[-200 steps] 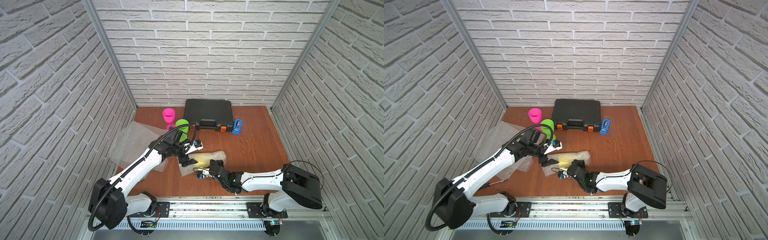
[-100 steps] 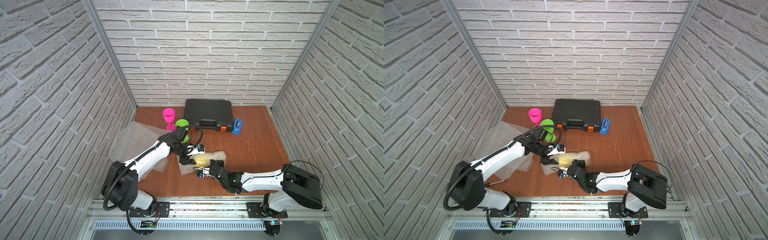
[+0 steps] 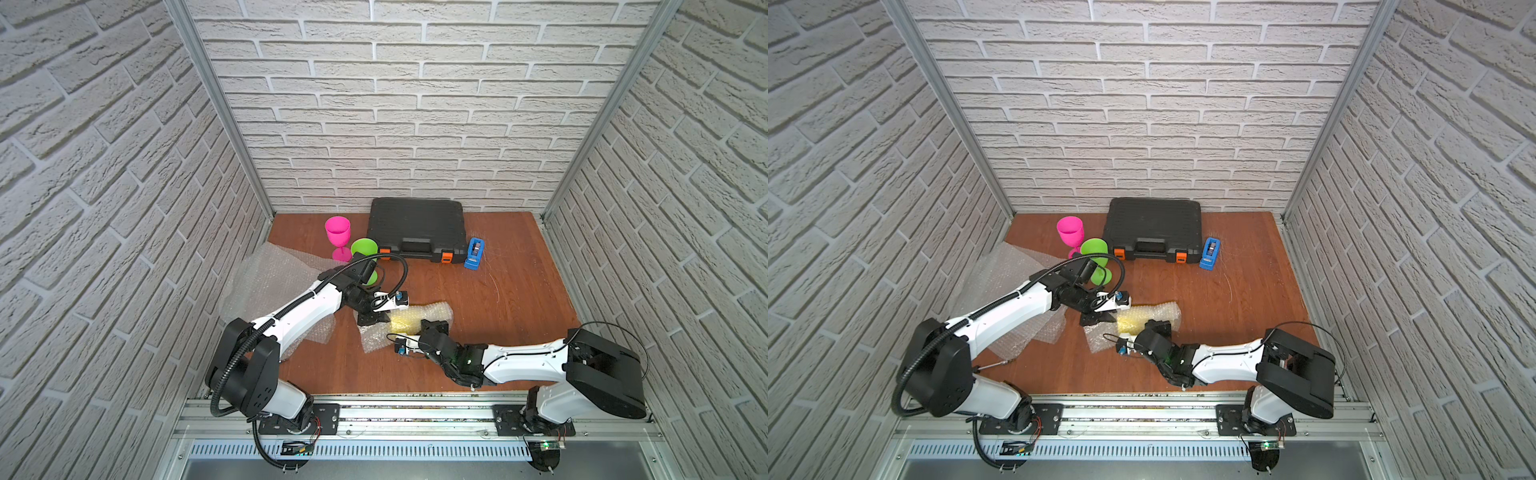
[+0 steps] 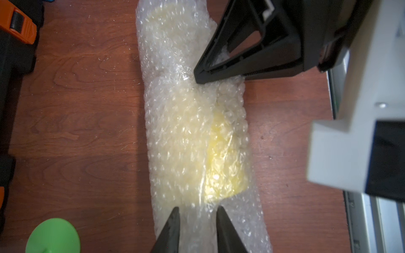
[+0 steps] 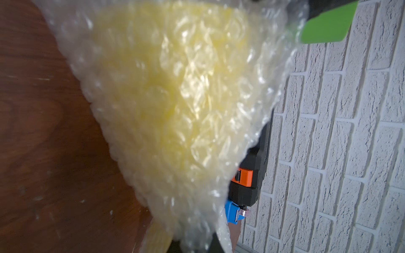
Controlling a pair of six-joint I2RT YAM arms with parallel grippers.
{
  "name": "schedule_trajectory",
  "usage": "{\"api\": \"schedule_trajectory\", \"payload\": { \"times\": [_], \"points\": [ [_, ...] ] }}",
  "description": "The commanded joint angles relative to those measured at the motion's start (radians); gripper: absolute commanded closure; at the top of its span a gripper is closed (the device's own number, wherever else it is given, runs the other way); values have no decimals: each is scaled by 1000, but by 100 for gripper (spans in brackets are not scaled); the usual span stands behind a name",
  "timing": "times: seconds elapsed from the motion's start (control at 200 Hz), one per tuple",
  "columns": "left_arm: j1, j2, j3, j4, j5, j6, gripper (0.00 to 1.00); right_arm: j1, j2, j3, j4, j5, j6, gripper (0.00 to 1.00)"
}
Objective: Wrap wine glasses in bubble wrap
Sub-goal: Adjust the bubble wrap at the center of the board.
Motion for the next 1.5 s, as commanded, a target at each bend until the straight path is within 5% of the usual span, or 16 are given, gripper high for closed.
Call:
{"api": "schedule_trajectory", "payload": {
  "times": [0.0,0.135,0.295,0.43,0.695,0.785,0.96,1.265,1.495],
  "points": [
    [-5,22,9,-41,15,24,78,8,-23,1,20,8,28,97],
    [-5,28,17,-59,12,33,87,8,-36,-4,17,10,40,93],
    [-5,19,16,-48,-6,32,90,8,-98,-5,3,-7,61,54],
    [-5,3,16,-34,-19,40,90,-13,-235,22,-197,-184,155,38],
    [-16,-50,-16,17,-48,62,91,-219,-507,80,-415,-594,413,44],
    [-29,-69,-29,41,-77,64,91,-309,-535,106,-414,-633,522,46],
    [-47,-122,-79,103,-105,68,91,-443,-459,230,-506,-699,785,57],
    [-70,-106,-103,98,-137,71,91,-458,-215,396,-727,-922,1319,73],
    [-78,-103,-110,100,-150,72,91,-471,-138,370,-858,-936,1382,68]
  ]
}}
